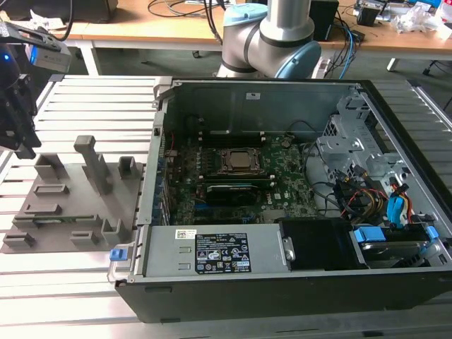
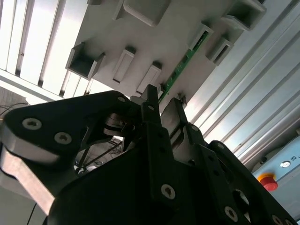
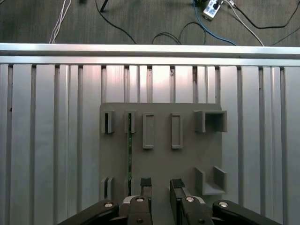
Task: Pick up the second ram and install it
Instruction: 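Pick up the second ram and move it above second insertion slot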
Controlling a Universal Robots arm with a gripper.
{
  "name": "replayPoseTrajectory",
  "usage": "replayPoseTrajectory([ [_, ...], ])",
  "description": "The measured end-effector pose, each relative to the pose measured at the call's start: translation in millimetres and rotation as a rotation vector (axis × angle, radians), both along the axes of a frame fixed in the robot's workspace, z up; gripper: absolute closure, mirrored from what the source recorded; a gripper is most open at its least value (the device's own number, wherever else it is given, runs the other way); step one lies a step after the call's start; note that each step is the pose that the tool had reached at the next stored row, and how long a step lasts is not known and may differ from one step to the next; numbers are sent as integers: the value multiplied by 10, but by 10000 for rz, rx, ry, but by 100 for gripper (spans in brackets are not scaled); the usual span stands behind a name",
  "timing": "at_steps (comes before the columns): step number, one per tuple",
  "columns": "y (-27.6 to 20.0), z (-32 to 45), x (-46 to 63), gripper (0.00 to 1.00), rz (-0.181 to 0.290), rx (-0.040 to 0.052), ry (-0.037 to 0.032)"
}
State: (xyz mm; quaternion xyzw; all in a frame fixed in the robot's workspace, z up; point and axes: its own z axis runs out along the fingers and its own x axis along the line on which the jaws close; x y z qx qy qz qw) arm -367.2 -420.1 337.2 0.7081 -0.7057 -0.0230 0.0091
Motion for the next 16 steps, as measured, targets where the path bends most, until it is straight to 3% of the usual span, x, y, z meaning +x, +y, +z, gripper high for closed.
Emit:
replayPoseTrajectory([
  [16, 0, -235, 0, 70, 0, 0, 0],
])
